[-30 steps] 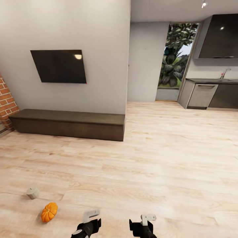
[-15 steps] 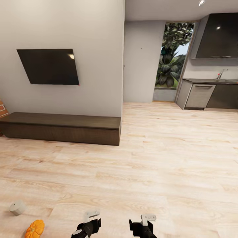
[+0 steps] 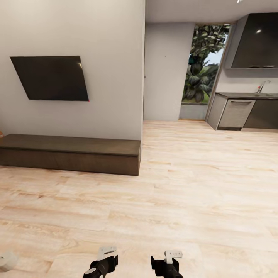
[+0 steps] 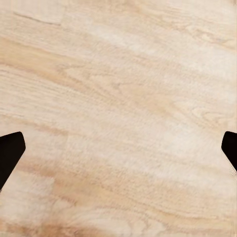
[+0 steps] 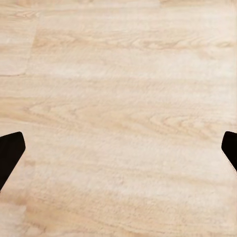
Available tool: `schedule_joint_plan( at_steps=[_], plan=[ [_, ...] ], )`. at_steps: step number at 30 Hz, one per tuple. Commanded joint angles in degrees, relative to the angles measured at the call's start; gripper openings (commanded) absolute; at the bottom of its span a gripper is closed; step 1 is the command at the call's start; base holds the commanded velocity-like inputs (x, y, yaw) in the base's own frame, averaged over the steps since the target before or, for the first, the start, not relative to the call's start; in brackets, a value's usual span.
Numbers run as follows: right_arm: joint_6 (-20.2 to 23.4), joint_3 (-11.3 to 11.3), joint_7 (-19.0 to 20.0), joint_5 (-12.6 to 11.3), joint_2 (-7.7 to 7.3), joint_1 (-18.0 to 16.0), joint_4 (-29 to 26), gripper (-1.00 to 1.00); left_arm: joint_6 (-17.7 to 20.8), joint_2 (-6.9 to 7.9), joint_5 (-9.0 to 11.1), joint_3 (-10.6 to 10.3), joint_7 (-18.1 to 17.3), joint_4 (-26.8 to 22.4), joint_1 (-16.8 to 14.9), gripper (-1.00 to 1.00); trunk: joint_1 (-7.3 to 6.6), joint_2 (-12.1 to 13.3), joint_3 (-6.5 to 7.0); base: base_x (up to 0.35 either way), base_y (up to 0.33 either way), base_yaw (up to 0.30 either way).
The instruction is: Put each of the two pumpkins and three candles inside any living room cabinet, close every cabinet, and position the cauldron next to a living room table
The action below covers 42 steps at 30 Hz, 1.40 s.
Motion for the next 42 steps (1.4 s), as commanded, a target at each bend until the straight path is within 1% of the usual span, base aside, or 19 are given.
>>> schedule_joint_plan(
  at_steps=[1,22,30,42],
  plan=[
    [-0.22,0.39,-0.17,-0.46,0.0,-0.04,0.07,1.0,-0.19,0.03,0.55,-0.49,0.36,0.01,-0.04,1.0,0.03,-0.02,-0.05,0.325,0.0,0.0],
    [-0.31,0.51,-0.17,-0.46,0.0,-0.04,0.07,1.0,-0.24,0.03,0.59,-0.49,0.36,0.01,-0.05,1.0,0.03,-0.02,-0.05,0.326,0.0,0.008],
    [-0.28,0.51,-0.16,-0.4,0.0,-0.04,0.08,1.0,-0.24,0.03,0.64,-0.48,0.36,0.09,-0.05,1.0,0.03,-0.02,-0.05,0.326,0.0,0.189],
    [-0.31,0.55,-0.17,-0.37,0.0,-0.04,0.07,1.0,-0.24,0.03,0.59,-0.49,0.36,0.08,-0.03,1.0,0.03,-0.02,-0.05,0.326,0.0,0.271]
  ],
)
